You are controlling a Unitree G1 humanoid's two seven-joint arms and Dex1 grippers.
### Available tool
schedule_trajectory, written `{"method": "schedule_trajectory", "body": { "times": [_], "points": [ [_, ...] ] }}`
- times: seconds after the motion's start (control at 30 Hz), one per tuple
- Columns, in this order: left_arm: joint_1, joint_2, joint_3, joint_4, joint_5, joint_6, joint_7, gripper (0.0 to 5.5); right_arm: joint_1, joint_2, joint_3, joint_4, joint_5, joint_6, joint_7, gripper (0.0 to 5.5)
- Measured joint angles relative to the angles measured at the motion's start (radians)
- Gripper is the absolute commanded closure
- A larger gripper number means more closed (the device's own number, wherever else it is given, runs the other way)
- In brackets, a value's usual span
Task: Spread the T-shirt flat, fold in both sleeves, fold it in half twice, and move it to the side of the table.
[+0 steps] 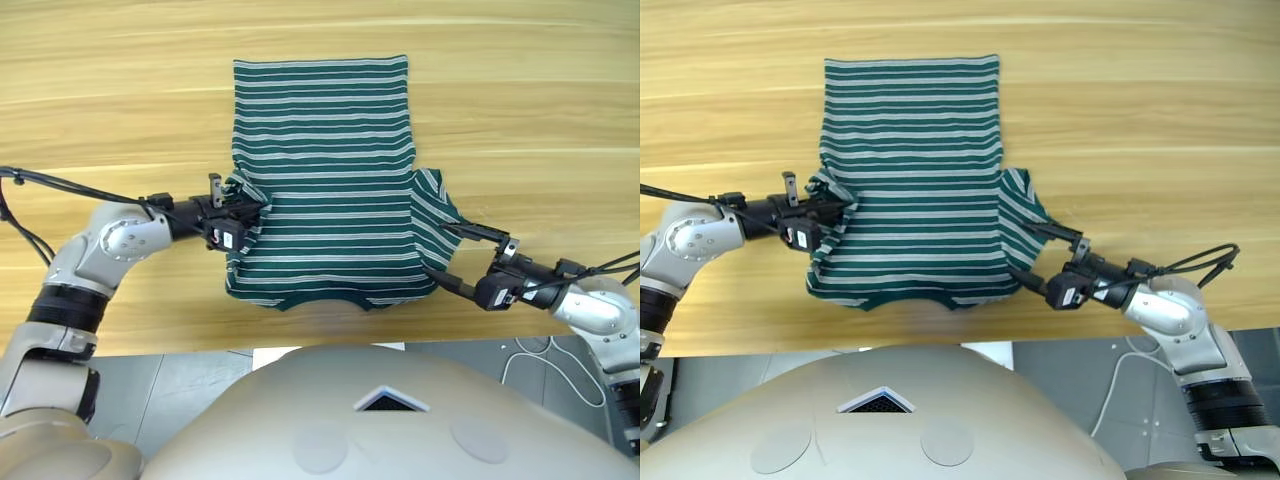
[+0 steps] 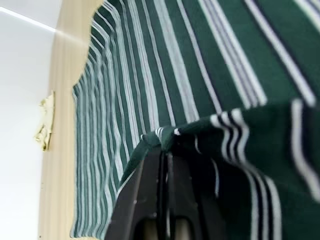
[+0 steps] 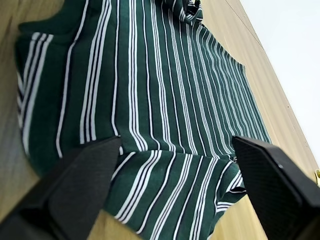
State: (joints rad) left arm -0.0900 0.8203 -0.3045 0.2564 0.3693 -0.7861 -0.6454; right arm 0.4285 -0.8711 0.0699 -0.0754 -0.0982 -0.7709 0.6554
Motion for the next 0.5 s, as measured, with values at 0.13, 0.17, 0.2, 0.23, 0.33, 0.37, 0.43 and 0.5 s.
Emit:
{"method": "schedule_trajectory", "body": {
  "times": [0.13, 0.17, 0.2, 0.23, 0.33, 0.37, 0.43, 0.5],
  "points": [
    [-0.036, -0.029, -0.004, 0.005, 0.0, -0.001, 0.009, 5.48, 0.0, 0.0, 0.0, 0.0, 0.0, 0.0, 0.0, 1.39],
    [-0.039, -0.033, -0.005, 0.009, 0.001, -0.001, 0.009, 5.48, 0.0, 0.0, 0.0, 0.0, 0.0, 0.0, 0.0, 1.39],
    [-0.04, -0.036, -0.007, 0.014, 0.011, 0.0, 0.01, 5.48, 0.0, 0.0, 0.0, 0.0, 0.0, 0.0, 0.0, 1.39],
    [-0.041, -0.039, -0.015, 0.024, 0.026, 0.001, 0.011, 5.48, 0.0, 0.0, 0.0, 0.0, 0.0, 0.0, 0.0, 1.39],
    [-0.056, -0.058, -0.031, 0.054, 0.062, 0.002, 0.029, 5.48, 0.0, 0.0, 0.0, 0.0, 0.001, 0.0, 0.0, 1.39],
    [-0.063, -0.062, -0.034, 0.062, 0.062, 0.002, 0.03, 5.48, 0.0, 0.0, 0.0, 0.0, 0.001, 0.0, 0.0, 1.39],
    [-0.066, -0.066, -0.042, 0.064, 0.061, 0.0, 0.029, 5.48, 0.0, 0.0, 0.0, 0.0, 0.001, 0.0, 0.001, 1.39],
    [-0.066, -0.067, -0.052, 0.071, 0.061, 0.0, 0.025, 5.48, 0.0, 0.0, -0.001, -0.001, 0.001, 0.0, 0.0, 1.39]
  ]
}}
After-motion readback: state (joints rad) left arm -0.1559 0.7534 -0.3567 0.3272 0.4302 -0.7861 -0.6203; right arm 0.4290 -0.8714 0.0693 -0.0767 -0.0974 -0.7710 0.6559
